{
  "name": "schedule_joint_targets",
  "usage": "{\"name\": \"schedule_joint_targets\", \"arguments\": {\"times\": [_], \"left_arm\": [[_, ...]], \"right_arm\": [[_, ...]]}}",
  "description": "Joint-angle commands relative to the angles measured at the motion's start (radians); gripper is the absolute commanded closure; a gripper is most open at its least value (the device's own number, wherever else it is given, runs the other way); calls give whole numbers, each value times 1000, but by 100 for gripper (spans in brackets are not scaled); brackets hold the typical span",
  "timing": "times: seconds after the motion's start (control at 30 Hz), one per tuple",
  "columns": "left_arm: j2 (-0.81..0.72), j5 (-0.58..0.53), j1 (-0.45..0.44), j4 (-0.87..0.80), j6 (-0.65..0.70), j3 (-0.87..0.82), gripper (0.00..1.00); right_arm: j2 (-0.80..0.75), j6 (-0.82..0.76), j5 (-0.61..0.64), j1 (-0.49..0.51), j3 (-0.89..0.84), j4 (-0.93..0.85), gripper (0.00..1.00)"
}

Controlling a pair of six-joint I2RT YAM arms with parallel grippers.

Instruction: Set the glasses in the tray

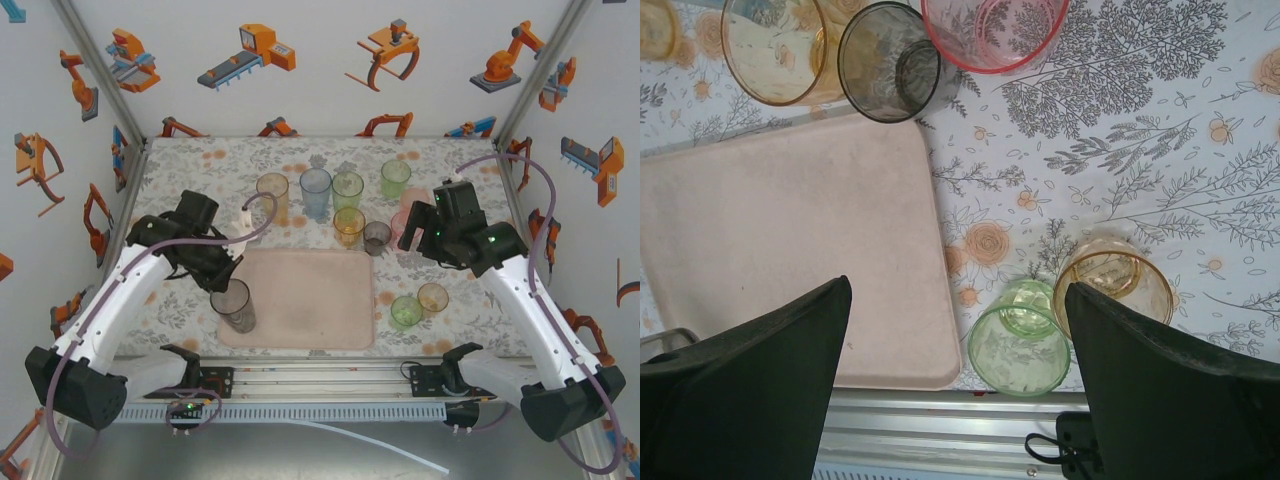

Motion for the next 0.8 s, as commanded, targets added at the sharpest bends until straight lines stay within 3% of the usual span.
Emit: {"name": "schedule_joint_targets", "arguments": {"times": [0.0,0.27,0.77], "left_arm": [[-28,-18,-19,9,27,-32,85],[-65,-94,-35,75,33,-101,86],[-102,-79,-41,106,36,-173,84]], "right_arm": [[9,12,4,12,24,24,22],[5,23,7,22,18,33,22],[12,28,27,57,28,27,23]]}}
